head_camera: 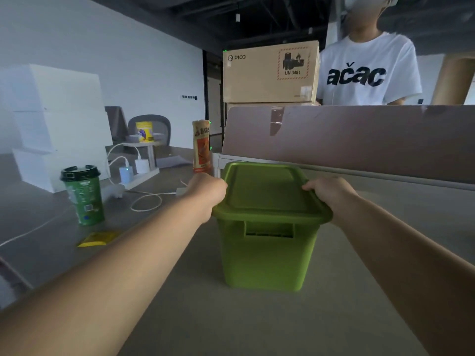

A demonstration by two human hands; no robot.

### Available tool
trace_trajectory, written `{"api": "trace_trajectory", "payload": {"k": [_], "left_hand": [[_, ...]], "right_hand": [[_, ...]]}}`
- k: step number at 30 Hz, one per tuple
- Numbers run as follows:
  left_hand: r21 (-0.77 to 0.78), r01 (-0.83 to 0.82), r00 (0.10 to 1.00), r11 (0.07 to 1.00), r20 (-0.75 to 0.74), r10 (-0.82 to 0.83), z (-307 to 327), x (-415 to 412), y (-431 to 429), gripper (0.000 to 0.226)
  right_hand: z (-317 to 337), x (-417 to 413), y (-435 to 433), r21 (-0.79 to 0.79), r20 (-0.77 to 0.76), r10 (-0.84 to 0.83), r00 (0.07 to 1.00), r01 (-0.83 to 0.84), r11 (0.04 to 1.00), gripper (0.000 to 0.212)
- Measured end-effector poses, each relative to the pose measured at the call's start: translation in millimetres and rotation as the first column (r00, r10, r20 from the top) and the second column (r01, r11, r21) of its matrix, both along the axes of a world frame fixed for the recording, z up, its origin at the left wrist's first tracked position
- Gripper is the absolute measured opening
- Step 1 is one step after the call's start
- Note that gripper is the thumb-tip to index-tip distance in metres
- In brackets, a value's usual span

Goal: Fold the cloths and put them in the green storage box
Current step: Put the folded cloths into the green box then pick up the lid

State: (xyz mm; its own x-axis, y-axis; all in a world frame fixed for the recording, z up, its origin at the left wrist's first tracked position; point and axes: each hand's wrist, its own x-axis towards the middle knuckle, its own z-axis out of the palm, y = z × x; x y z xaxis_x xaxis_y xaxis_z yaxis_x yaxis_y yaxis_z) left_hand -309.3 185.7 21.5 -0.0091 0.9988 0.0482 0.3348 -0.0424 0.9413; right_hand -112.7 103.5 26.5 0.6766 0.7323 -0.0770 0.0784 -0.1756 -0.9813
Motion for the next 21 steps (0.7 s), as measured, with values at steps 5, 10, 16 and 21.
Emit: {"api": "trace_trajectory", "payload": {"k": [5,10,16,21], "left_hand": [[0.024,0.006,0.998,1.0,-0.067,-0.005,-4,0,3,0.03],[0.505,0.126,0.841,0.854,-0.511,0.178,4,2,-8,0.02],[0.36,0.347,0.386,0.866,-0.896,0.218,29,33,-61,0.072],[0.063,0.348,0.374,0.936,-0.924,-0.076,34,63,-75,0.093]], "right_hand": [[-3,1,1,0.011,0.026,0.009,1.0,-0.01,1.0,0.019],[-6,1,0,0.056,0.211,0.07,0.975,-0.084,0.995,0.036],[-5,8,-27,-0.129,0.516,0.079,0.853,-0.014,0.992,0.038],[-4,-3,-76,-0.205,0.806,0.135,0.576,0.057,0.977,0.022]]}}
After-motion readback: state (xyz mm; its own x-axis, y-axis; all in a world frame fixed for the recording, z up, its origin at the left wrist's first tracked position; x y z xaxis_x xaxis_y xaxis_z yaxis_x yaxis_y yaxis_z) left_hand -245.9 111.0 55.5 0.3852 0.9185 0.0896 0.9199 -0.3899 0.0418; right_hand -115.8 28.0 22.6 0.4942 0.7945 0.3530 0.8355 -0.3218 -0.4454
